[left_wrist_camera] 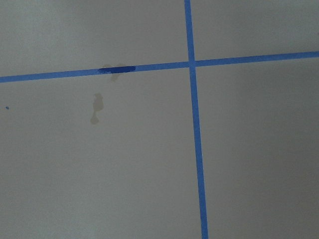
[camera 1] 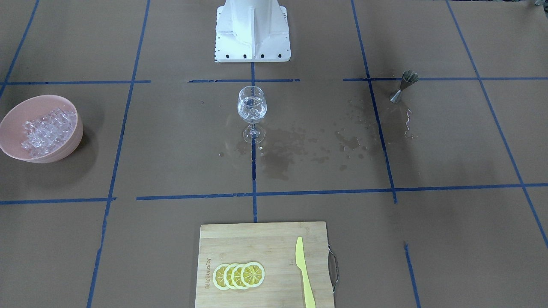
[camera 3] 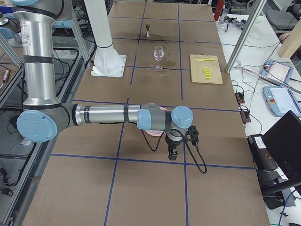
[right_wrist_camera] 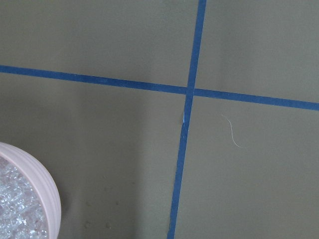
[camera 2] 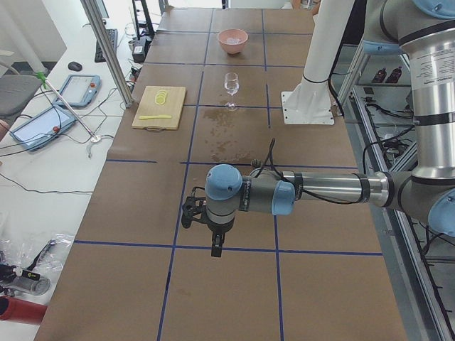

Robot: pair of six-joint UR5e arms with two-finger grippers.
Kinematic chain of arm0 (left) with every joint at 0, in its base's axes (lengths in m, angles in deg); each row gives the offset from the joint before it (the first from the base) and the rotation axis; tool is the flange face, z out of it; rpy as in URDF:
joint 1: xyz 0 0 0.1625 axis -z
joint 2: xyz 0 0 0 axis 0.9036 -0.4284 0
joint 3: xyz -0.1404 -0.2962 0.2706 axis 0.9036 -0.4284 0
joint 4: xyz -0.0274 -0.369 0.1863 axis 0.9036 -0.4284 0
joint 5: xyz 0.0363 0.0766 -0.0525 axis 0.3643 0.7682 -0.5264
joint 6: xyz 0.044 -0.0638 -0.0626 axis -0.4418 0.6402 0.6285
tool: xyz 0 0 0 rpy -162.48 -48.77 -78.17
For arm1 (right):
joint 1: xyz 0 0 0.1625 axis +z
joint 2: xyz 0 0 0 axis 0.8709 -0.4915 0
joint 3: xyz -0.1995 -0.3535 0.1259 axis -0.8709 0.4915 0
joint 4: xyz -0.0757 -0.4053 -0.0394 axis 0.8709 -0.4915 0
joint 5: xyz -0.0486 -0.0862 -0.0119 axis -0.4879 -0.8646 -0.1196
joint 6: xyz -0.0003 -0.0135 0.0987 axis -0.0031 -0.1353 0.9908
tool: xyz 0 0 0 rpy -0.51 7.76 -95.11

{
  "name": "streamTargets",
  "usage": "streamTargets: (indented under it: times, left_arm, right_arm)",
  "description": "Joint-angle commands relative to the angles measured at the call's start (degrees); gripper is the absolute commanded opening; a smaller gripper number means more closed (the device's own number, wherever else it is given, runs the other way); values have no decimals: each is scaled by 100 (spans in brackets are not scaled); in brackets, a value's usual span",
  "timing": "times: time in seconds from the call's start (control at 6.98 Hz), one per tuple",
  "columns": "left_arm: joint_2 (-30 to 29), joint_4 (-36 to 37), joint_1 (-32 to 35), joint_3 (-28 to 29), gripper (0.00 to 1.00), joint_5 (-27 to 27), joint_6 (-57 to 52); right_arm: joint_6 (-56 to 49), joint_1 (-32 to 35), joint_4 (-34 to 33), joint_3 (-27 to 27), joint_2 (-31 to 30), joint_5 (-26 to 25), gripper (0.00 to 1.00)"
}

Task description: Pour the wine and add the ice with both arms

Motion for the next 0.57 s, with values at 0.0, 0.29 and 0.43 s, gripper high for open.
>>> streamTargets:
  times: [0.0,0.29,0.43]
  left_arm:
    - [-3,-13,-4,-11,100,-46,0]
    - [-3,-21,-13,-38,100,-343,0]
    - [-12,-30,-22,-29,100,-353,8]
  right_arm:
    - [16,-3,26,-28,-21,11,100]
    - [-2,-3,26,-19,-30,-41,100]
    - [-45,-3,26,-28,-99,-50,100]
